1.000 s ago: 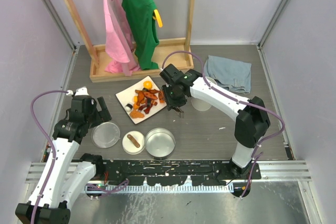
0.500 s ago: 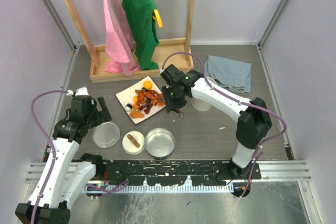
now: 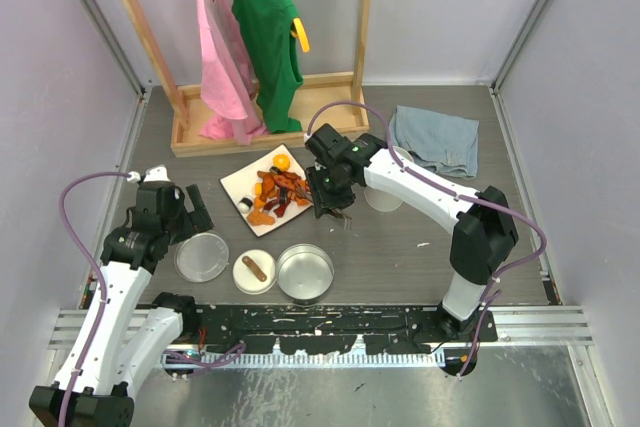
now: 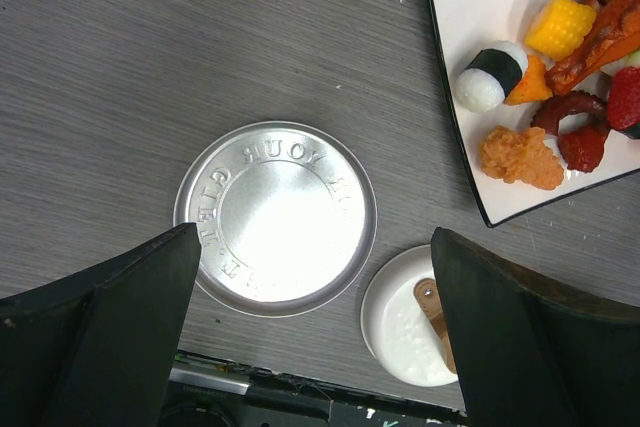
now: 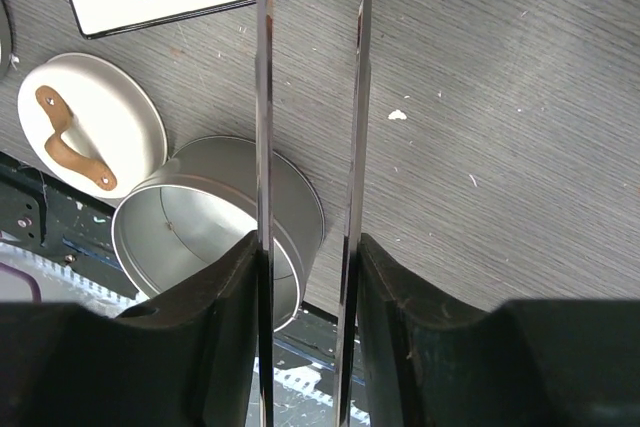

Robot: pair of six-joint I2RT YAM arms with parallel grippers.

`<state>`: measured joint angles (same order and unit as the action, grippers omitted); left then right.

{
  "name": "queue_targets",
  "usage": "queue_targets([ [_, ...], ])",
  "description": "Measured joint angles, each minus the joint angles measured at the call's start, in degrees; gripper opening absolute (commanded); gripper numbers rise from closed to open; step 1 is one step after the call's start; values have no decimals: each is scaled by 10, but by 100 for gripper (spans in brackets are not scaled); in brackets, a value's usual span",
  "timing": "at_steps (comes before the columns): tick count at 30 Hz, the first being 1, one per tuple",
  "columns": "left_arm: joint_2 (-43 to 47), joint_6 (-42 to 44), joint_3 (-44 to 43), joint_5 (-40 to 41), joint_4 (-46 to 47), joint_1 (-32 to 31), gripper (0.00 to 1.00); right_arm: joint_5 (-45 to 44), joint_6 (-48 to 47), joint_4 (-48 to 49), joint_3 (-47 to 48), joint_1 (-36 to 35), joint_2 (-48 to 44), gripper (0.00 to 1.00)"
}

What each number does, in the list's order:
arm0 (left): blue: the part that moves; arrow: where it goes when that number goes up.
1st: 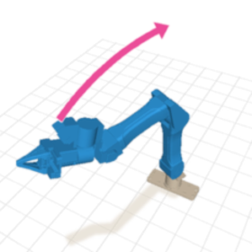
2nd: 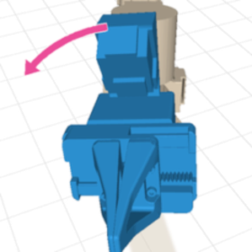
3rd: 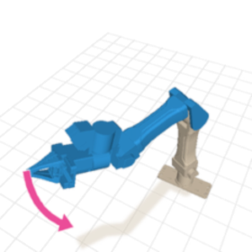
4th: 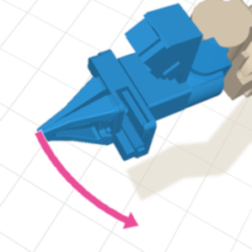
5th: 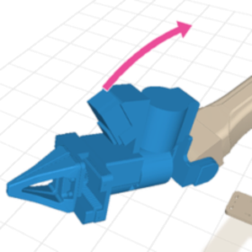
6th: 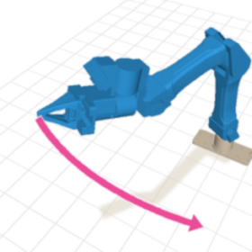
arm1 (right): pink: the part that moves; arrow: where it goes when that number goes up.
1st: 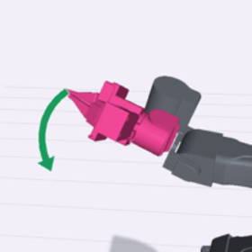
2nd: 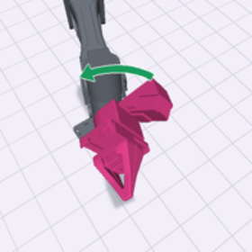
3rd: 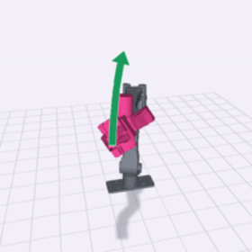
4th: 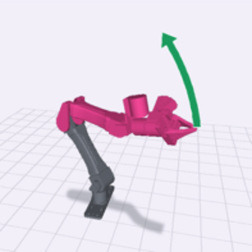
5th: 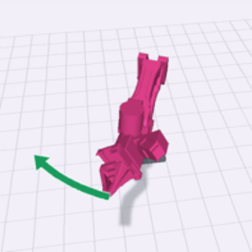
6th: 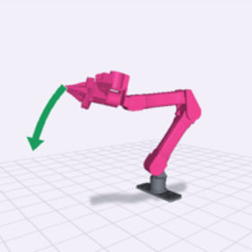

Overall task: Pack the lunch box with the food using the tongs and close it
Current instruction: Pick up the fake food from the plate.

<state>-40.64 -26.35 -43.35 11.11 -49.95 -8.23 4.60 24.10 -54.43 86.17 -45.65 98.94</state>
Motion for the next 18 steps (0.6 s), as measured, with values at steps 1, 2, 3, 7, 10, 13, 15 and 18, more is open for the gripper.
queue_targets([
  [1,0,0,0,0,0,0,100,0,0,0,0,0,0,45],
  [2,0,0,0,0,0,0,100,0,0,0,0,0,0,45],
  [3,0,0,0,0,0,0,100,0,0,0,0,0,0,46],
  [7,0,0,0,0,0,0,100,1,0,0,0,0,0,47],
  [10,0,0,0,0,0,0,100,2,0,0,0,0,1,49],
  [13,0,0,0,0,0,0,100,2,0,1,0,-1,3,49],
  [15,0,0,0,0,0,0,100,2,0,1,0,-1,7,49],
  [18,0,0,0,0,0,0,100,2,0,1,0,-2,17,46],
])
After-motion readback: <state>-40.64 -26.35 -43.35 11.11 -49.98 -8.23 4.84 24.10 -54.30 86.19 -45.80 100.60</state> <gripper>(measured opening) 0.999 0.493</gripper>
